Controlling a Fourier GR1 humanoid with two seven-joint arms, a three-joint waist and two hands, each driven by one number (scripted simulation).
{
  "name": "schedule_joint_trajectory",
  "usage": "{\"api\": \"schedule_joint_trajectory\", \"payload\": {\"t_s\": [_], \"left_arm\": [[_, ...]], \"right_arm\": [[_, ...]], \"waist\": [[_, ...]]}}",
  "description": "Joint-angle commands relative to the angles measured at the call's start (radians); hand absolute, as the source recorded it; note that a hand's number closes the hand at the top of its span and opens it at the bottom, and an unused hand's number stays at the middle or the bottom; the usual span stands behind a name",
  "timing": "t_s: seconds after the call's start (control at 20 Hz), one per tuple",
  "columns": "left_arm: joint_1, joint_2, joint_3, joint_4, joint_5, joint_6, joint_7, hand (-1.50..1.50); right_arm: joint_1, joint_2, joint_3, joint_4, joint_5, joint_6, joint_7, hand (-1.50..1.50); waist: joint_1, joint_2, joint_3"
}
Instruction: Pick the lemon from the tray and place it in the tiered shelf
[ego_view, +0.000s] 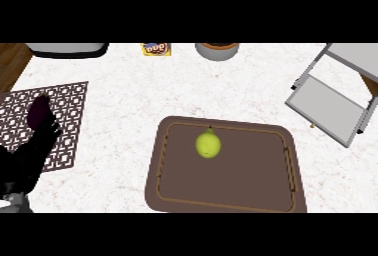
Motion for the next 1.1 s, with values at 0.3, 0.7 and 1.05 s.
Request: {"api": "schedule_joint_trajectory", "payload": {"t_s": [0.3, 0.7, 1.05], "left_arm": [[0.045, 0.011, 0.026, 0.005, 0.011, -0.023, -0.04, 0.0], [0.034, 0.014, 0.027, -0.049, 0.011, -0.006, 0.027, 0.0], [0.043, 0.014, 0.041, -0.034, 0.003, 0.009, 0.034, 0.0]], "right_arm": [[0.068, -0.004, -0.17, -0.186, -0.252, 0.029, 0.01, -1.5], [0.114, -0.156, -0.315, -0.509, -0.413, 0.24, 0.204, -1.5], [0.263, -0.314, -0.572, -0.683, -0.575, 0.527, 0.381, -1.5]], "waist": [[-0.01, -0.002, 0.004], [-0.038, -0.011, 0.004], [-0.061, -0.013, 0.004]]}}
